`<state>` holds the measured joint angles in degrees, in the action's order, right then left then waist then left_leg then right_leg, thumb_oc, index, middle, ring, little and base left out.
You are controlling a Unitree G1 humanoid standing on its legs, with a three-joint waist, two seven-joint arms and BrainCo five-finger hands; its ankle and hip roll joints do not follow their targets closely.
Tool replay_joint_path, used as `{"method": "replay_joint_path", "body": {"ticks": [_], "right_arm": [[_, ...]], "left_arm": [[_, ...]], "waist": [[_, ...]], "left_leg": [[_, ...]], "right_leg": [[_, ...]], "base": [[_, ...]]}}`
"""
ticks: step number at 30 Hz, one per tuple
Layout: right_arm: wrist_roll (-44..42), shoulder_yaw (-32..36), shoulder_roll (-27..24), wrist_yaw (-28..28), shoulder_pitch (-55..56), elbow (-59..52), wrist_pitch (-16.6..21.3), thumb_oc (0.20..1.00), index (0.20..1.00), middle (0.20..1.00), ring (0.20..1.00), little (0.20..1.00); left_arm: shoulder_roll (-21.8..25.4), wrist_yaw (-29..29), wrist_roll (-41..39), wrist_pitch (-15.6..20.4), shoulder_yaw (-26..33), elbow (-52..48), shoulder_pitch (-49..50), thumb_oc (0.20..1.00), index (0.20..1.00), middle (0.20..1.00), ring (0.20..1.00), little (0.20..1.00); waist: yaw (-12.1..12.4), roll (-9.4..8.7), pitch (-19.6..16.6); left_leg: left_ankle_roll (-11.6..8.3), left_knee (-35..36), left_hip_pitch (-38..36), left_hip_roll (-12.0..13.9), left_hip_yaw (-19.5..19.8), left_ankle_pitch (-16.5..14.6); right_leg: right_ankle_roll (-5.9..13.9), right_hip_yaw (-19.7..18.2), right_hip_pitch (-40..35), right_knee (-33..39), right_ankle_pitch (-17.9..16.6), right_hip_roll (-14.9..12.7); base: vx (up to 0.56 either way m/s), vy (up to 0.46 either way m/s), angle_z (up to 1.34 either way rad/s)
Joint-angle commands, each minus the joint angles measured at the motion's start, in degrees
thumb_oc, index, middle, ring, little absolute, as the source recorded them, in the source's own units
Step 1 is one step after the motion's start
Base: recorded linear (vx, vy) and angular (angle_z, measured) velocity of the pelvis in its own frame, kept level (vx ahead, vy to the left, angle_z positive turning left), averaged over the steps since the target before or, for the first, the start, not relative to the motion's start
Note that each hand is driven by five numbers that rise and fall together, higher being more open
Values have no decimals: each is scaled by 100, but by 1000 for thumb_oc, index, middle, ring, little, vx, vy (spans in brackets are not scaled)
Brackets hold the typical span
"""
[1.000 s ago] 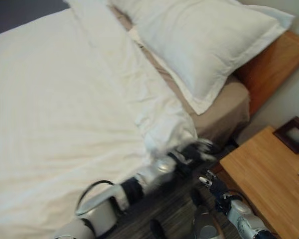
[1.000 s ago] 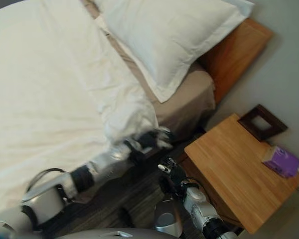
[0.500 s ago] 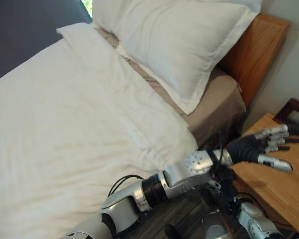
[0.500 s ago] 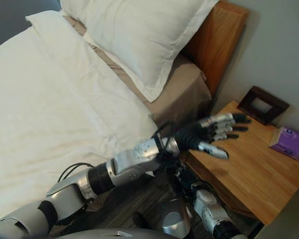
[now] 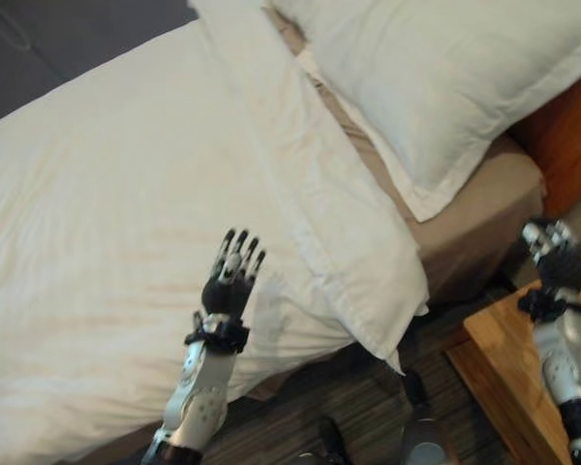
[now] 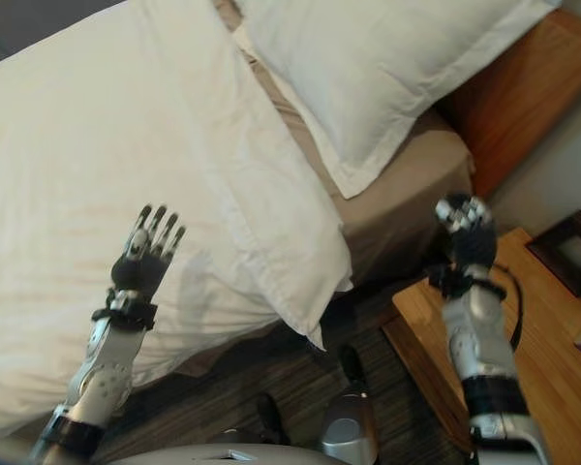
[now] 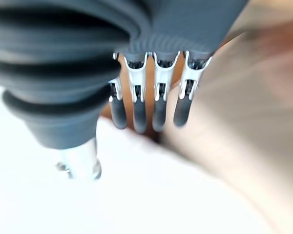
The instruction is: Making the bed.
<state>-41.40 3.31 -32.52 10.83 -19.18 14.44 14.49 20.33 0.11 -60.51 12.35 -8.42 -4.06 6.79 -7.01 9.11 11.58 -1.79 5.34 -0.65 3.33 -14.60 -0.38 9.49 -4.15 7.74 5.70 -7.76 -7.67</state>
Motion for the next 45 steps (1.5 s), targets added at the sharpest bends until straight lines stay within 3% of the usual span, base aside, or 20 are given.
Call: {"method": "replay_joint_path", "body": {"ticks": [1,2,9,15,16,20,22,27,32,33,35,37,38,39,40,42,45], "right_arm": [[-703,-444,286,-141,-194,83,368,200,200,200,200,200],[-1074,-709,335,-270,-521,204,279,200,200,200,200,200],[-1359,-1496,587,-517,-1323,1086,-135,200,200,200,200,200],[-1571,-1674,778,-615,-2087,2429,-307,200,200,200,200,200],[-1578,-1606,840,-595,-2326,3224,-365,200,200,200,200,200],[-1798,-1465,1257,-737,-2136,4297,-585,200,200,200,200,200],[-1740,-1497,1362,-811,-1931,4363,-662,200,200,200,200,200],[-1893,-1135,1858,-1202,-103,4692,-895,200,200,200,200,200],[-2074,-364,1830,-1388,1230,4936,-934,200,200,200,200,200],[-2231,168,1774,-1410,1761,5005,-853,200,200,200,200,200],[-2408,512,1663,-1347,1945,4839,-694,200,200,200,200,200],[-2152,606,1460,-1076,2091,3265,-179,200,200,200,200,200],[-1757,528,1361,-985,2206,2505,-67,294,294,294,294,294],[-865,413,1121,-892,2382,1286,113,1000,1000,1000,1000,1000],[-845,415,1131,-870,2401,1255,102,1000,1000,1000,1000,1000],[480,179,846,-1010,2592,-190,321,1000,1000,1000,1000,1000],[643,-153,919,-1154,2583,-608,304,1000,1000,1000,1000,1000]], "left_arm": [[193,-71,-108,142,116,-262,-402,1000,1000,1000,1000,1000],[181,-98,-187,122,85,-294,-276,1000,1000,1000,1000,1000],[26,-124,-214,128,110,-302,-143,1000,1000,1000,1000,1000],[-199,-164,-480,240,79,-203,-178,1000,1000,1000,1000,1000],[-238,-178,-523,305,28,-173,-229,1000,1000,1000,1000,1000],[-343,-227,-525,302,-54,-80,-384,1000,1000,1000,1000,1000],[-368,-242,-505,285,-47,-43,-382,1000,1000,1000,1000,1000],[-502,-376,-354,286,120,159,-344,1000,1000,1000,1000,1000],[-659,-420,-244,325,328,401,-254,1000,1000,1000,1000,1000],[-734,-461,-230,325,410,611,-150,1000,1000,1000,1000,1000],[-729,-452,-164,298,412,760,-71,1000,1000,1000,1000,1000],[-621,-313,243,248,344,1004,8,1000,1000,1000,1000,1000],[-595,-328,346,204,316,1032,68,1000,1000,1000,1000,1000],[-490,-401,639,85,286,1098,195,1000,1000,1000,1000,1000],[-491,-400,642,84,284,1097,202,1000,1000,1000,1000,1000],[-461,-690,850,-82,63,1166,447,1000,1000,1000,1000,1000],[-476,-840,824,-212,-207,1138,554,1000,1000,1000,1000,1000]], "waist": [[90,-415,-204],[220,-431,-193],[551,-420,-139],[754,-309,-74],[839,-228,-60],[917,-133,-68],[907,-124,-72],[699,-181,-66],[413,-312,-66],[264,-405,-93],[163,-490,-151],[29,-578,-224],[-14,-596,-235],[-68,-617,-298],[-66,-617,-300],[-118,-653,-382],[-114,-688,-450]], "left_leg": [[-246,-34,-7,-45,247,192],[-246,-34,17,-52,291,222],[-244,-34,74,-69,462,289],[-257,-34,167,-111,545,340],[-265,-34,214,-128,570,366],[-269,-34,245,-147,601,381],[-267,-34,241,-144,606,377],[-274,-34,184,-123,598,329],[-280,-34,106,-108,545,261],[-277,-34,44,-77,500,211],[-272,-34,-17,-42,440,176],[-261,-34,-58,-14,351,157],[-251,-34,-102,-4,322,132],[-236,-34,-109,12,271,138],[-236,-34,-115,12,269,135],[-200,-34,-179,15,235,107],[-182,-34,-229,24,219,93]], "right_leg": [[-99,160,-426,-70,467,205],[-104,202,-434,-70,463,200],[-138,400,-498,-70,477,177],[-148,476,-454,-70,479,156],[-137,490,-415,-70,472,137],[-133,525,-400,-70,477,129],[-131,540,-407,-70,480,131],[-149,578,-481,-70,536,145],[-146,550,-524,-70,570,155],[-142,511,-558,-70,582,171],[-128,459,-584,-70,584,183],[-117,358,-571,-70,549,211],[-105,335,-594,-70,553,216],[-102,283,-562,-70,517,229],[-102,281,-567,-70,519,229],[-103,238,-604,-70,511,242],[-105,223,-637,-70,516,248]], "base": [[-38,-18,22],[-53,-19,28],[-27,-21,15],[-26,0,9],[-25,8,6],[8,0,5],[18,-7,-1],[34,-9,2],[35,5,1],[71,30,-15],[50,16,-45],[15,23,-44],[14,28,-31],[16,21,-27],[18,21,-8],[14,18,5],[-3,3,1]]}}
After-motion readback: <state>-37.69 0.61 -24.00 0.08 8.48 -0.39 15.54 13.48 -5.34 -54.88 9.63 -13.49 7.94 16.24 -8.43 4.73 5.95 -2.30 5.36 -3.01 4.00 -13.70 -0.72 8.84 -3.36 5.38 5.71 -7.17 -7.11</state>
